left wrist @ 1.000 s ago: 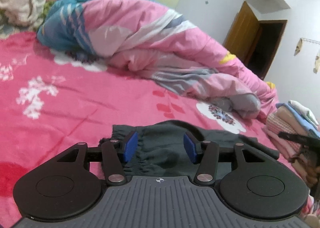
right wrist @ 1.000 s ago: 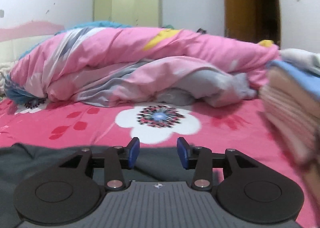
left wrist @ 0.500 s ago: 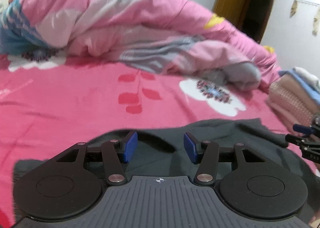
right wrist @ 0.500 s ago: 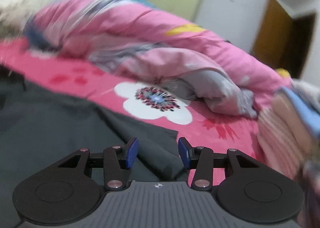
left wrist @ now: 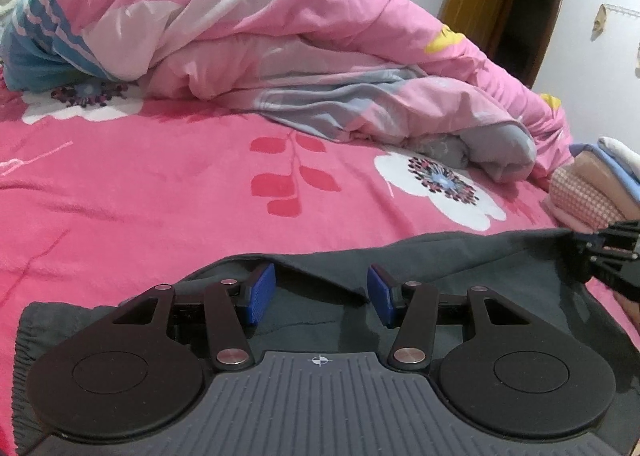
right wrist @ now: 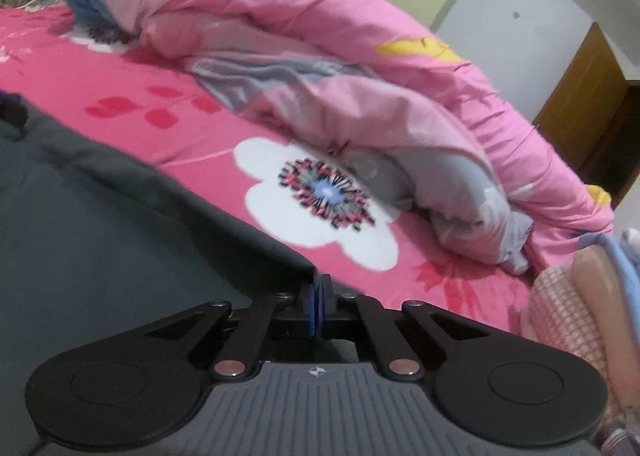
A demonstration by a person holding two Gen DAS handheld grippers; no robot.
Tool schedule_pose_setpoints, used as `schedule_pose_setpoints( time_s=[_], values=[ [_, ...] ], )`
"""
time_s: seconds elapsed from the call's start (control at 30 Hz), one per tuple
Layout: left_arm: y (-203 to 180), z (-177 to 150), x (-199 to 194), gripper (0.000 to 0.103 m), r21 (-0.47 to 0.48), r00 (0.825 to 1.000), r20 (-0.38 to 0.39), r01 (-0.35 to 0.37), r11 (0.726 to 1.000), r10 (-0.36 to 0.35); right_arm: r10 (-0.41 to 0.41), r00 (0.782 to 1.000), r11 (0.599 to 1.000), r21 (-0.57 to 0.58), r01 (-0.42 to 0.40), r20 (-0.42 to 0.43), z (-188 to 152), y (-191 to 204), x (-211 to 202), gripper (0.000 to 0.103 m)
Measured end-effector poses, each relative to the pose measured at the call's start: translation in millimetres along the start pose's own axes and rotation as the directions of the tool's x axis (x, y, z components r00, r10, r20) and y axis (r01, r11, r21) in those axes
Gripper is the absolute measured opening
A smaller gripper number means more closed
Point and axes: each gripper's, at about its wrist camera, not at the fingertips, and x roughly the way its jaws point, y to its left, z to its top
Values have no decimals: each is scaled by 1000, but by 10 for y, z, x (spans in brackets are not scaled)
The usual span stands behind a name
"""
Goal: Fold clothes
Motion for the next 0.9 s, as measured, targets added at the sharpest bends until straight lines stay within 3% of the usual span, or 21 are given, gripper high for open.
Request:
schedule_pose_setpoints(
  time_s=[0.33, 0.73, 0.8, 0.87, 0.9],
  values=[
    [-22, 39, -17, 51, -2, 999, 42, -27, 1000, 27, -1, 1000, 999, 39, 2, -15, 183, -122, 308, 0],
    [-130, -15, 83, 51, 90, 996, 18, -85, 992, 83, 44, 994, 992, 120, -32, -99, -29, -99, 774, 1],
    [-130, -21, 108, 51, 93, 996, 6, -90, 992, 90, 50, 992, 985, 171, -30, -113, -49, -200, 828, 8],
    [-125, -26, 124, 52, 92, 996, -1, -94, 991, 94, 56, 991, 957, 288, -19, -122, -68, -420, 857, 29],
    [-122, -29, 129, 52, 92, 995, -4, -96, 991, 97, 42, 991, 932, 362, 9, -131, -97, -578, 869, 30]
  ],
)
